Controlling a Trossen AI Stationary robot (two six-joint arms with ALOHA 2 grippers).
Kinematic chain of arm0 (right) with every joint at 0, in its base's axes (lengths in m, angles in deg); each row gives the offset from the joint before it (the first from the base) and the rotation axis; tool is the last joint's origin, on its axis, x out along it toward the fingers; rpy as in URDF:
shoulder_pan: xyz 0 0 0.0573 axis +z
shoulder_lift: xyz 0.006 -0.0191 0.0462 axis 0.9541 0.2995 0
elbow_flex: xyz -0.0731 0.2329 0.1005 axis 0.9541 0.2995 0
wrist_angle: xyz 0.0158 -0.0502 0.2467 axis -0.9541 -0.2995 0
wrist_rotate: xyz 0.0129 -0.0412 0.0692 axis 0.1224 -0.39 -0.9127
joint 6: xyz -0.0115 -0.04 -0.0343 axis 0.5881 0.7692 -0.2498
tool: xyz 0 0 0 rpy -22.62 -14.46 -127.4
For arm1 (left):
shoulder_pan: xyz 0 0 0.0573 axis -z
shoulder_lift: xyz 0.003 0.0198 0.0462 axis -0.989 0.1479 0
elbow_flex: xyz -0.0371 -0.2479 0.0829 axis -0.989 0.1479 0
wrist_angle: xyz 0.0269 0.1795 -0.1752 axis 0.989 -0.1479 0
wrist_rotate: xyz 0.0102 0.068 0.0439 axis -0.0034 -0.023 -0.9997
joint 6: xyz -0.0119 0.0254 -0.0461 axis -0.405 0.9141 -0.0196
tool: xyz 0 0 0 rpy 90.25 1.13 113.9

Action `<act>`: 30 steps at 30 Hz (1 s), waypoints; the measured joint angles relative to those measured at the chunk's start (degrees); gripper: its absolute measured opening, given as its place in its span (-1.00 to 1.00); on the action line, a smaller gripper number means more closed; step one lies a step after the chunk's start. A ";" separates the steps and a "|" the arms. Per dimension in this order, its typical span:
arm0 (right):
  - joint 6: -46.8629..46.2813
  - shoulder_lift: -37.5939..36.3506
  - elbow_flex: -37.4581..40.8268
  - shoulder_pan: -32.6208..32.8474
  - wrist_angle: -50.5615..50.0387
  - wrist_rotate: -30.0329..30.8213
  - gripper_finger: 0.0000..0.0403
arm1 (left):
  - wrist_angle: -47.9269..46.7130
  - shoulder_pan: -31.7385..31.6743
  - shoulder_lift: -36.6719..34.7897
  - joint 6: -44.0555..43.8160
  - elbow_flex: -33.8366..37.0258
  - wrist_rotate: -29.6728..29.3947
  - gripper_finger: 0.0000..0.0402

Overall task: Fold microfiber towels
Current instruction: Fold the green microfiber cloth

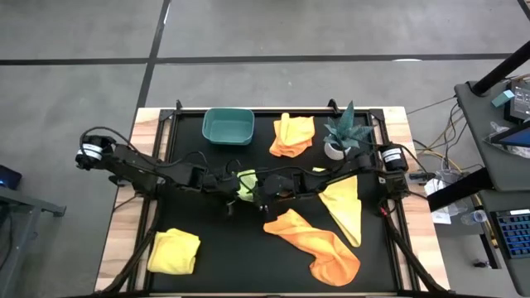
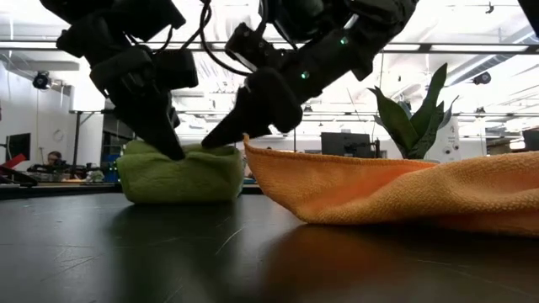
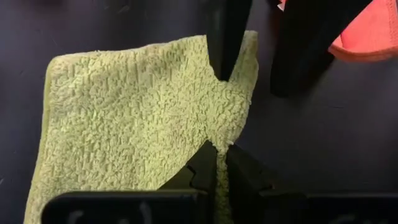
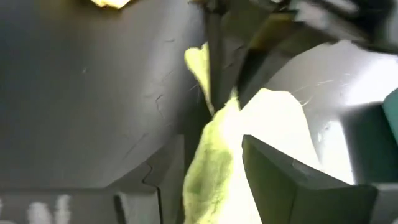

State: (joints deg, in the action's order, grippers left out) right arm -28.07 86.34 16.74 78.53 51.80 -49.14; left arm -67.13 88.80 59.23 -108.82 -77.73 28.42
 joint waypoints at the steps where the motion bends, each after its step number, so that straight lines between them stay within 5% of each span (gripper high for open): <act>1: 0.06 0.15 0.00 0.04 -0.23 -0.07 -0.24 | 0.40 0.02 0.01 0.04 0.00 -0.01 -0.95; 8: 0.79 1.69 -0.07 -0.09 1.01 0.14 -0.32 | 2.06 -0.09 0.01 0.08 0.00 -0.01 -0.95; 14: 1.53 3.50 -0.25 -0.09 1.24 6.24 -0.41 | 3.92 -0.11 0.01 0.11 0.15 0.58 -0.95; 22: 3.55 3.48 -0.26 0.02 0.87 6.49 -0.88 | 4.06 -0.11 0.01 1.42 0.35 0.78 -0.94; 30: 6.16 3.39 -0.26 0.04 0.23 6.07 -0.95 | 4.06 -0.10 -0.05 1.60 0.35 5.23 -0.66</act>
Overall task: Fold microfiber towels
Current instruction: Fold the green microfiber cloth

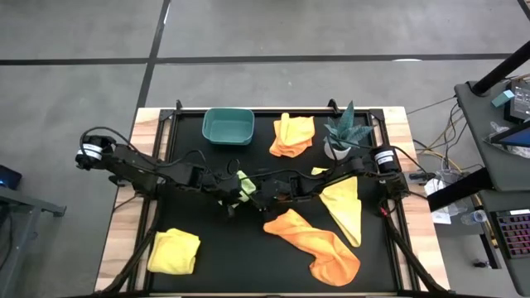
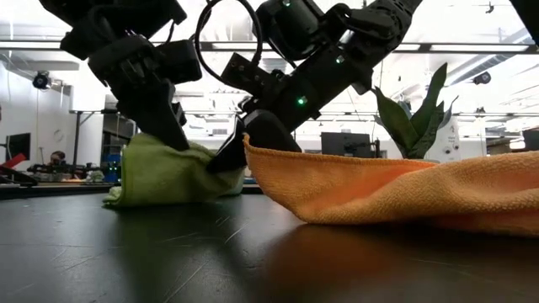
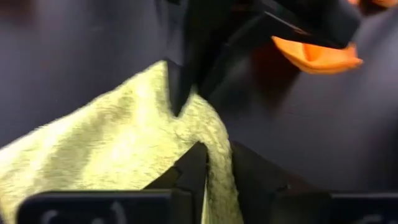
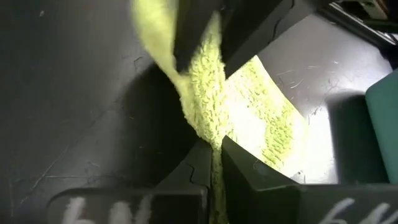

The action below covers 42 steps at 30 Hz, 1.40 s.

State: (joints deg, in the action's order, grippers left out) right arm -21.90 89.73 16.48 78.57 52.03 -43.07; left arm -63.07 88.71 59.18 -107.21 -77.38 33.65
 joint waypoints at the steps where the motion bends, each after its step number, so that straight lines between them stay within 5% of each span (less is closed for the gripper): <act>1: 0.25 -0.10 0.00 0.00 -0.21 -0.42 -0.95 | 0.00 -0.01 -0.01 -0.10 0.00 0.46 -0.61; 12: 2.99 -4.54 0.02 -0.02 -12.53 -3.40 -0.95 | -12.45 0.01 -4.45 3.39 0.06 2.94 -0.33; 15: 3.75 -5.30 0.02 0.00 -14.99 -6.91 -0.95 | -13.48 -0.01 -6.05 4.75 1.40 -2.40 -0.33; 21: 4.89 -5.49 -0.45 0.00 -15.85 -9.91 -0.96 | -2.68 -0.34 -5.07 7.56 7.02 -15.76 -0.33; 29: 5.97 -5.39 -7.12 -0.02 -25.37 -10.60 -0.96 | 6.18 -0.38 0.32 7.57 10.69 -16.45 -0.36; 42: 6.81 -2.98 -14.41 -1.51 -30.93 -20.50 -0.96 | 16.60 -0.47 8.82 9.53 10.64 -16.80 -0.56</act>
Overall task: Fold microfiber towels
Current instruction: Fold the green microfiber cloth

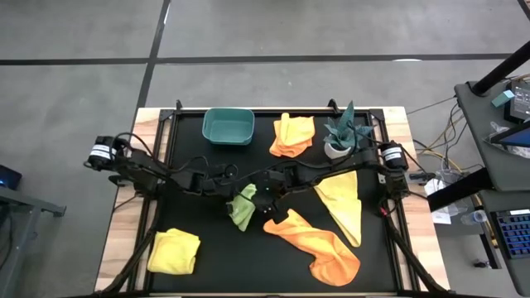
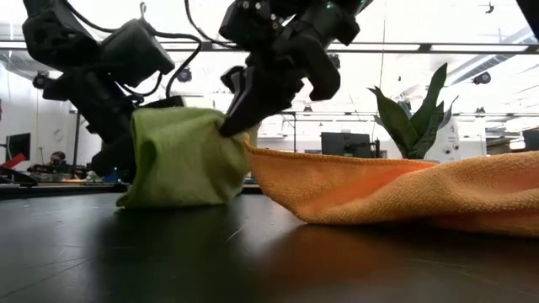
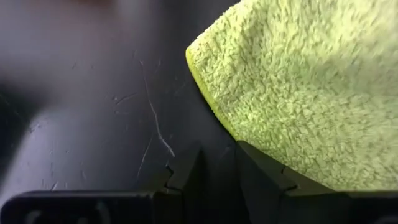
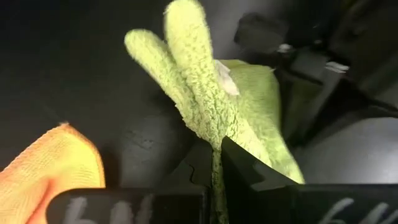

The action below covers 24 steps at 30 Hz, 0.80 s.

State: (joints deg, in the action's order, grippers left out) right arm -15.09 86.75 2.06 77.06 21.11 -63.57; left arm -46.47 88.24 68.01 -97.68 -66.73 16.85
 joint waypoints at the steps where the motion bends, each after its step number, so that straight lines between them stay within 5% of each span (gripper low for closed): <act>1: 0.00 0.81 -0.73 -0.09 -0.56 -0.50 -0.96 | 0.64 0.00 0.05 0.27 0.00 0.08 -0.57; 24: -0.30 12.68 -19.30 -6.36 -16.23 -0.70 -0.96 | -0.03 0.02 -0.63 1.35 0.17 1.54 -0.57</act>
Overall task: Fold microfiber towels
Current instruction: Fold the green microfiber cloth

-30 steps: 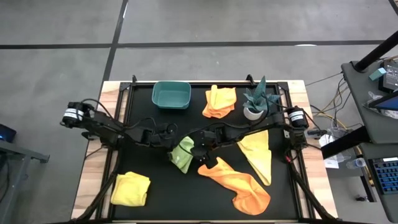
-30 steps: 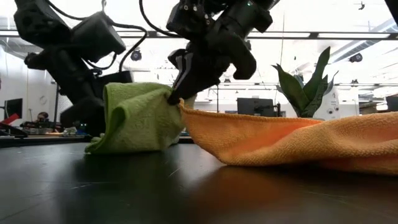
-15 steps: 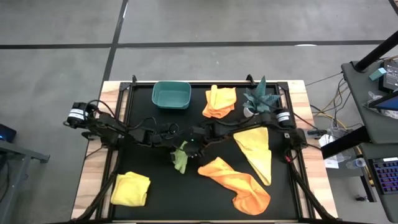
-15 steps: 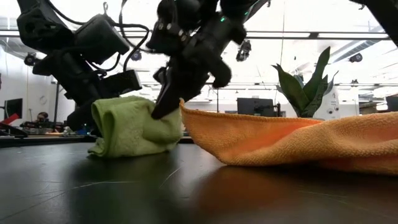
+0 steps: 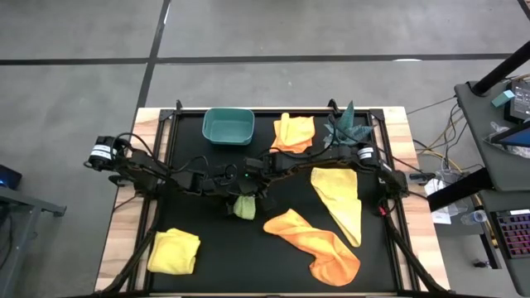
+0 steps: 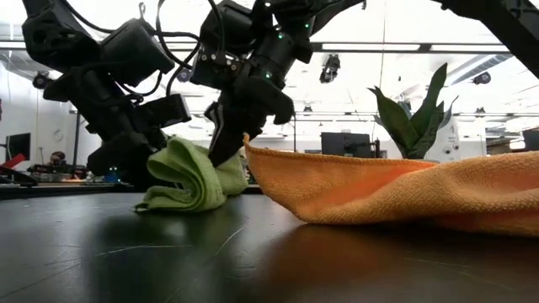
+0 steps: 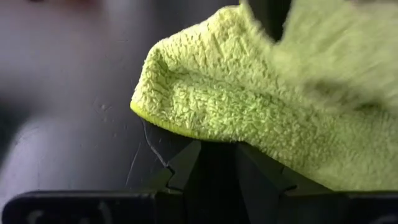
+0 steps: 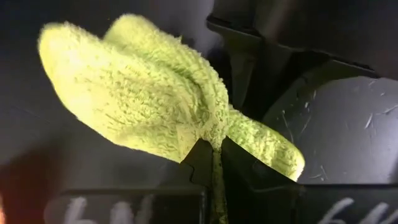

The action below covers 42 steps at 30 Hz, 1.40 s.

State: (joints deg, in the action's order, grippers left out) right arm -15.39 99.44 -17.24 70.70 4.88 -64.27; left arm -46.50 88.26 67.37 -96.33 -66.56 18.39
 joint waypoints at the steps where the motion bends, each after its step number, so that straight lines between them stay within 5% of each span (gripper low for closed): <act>1: -0.39 -0.13 -0.09 0.02 0.06 -0.08 -0.96 | -0.92 0.00 -0.53 -0.21 -0.02 -0.22 -0.57; 13: -11.35 -0.50 -3.99 -0.04 -1.71 0.19 -0.96 | -18.80 0.04 -19.32 -6.15 0.04 -0.98 -0.54; 23: -15.15 -0.50 -7.25 0.21 -7.21 0.56 -0.96 | -18.32 0.19 -32.98 -8.73 0.04 4.95 0.00; 34: -19.16 -0.50 -7.34 1.90 -8.64 0.45 -0.96 | -3.81 3.19 -23.81 -13.99 0.59 8.36 0.11; 42: -23.73 -0.50 -7.34 1.86 -8.64 2.42 -0.96 | -5.32 4.78 -14.36 -15.59 -3.82 8.65 0.11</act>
State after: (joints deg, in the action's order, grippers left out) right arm -39.12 98.93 -24.57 72.56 -3.76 -61.85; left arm -51.82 93.04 53.02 -111.91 -70.38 27.03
